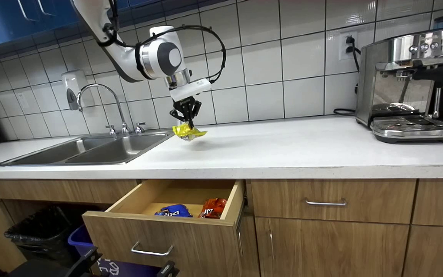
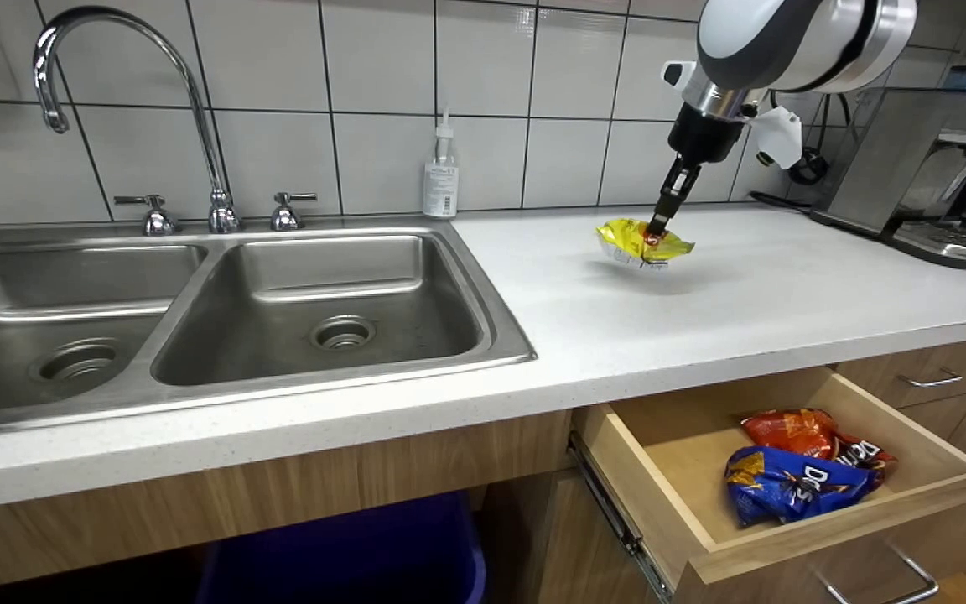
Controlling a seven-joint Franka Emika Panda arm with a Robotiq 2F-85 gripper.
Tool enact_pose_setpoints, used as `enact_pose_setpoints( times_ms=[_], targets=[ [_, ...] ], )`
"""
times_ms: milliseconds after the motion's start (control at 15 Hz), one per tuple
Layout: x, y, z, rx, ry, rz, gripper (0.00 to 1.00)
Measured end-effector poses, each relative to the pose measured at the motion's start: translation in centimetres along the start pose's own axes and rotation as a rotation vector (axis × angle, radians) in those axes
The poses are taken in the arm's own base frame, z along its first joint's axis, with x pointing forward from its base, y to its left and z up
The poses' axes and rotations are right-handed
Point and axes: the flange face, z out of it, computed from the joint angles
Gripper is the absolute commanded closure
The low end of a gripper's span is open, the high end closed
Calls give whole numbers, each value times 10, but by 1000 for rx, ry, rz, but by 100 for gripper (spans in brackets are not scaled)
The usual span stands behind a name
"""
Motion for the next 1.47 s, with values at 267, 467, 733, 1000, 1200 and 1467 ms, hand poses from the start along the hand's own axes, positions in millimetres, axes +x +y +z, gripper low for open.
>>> enact_pose_setpoints(
  times_ms=[267,467,733,1000,1200,1467],
  targets=[
    [-8,-13,-11,9,1,38,100],
    [-15,-28,-16,16,-1,67,100],
    [-25,-50,-24,23,-2,76,100],
    [-39,-70,-38,25,-9,74,100],
    [-52,-82,-48,27,-9,85,100],
    [-70,-95,-56,45,-5,74,100]
  ],
)
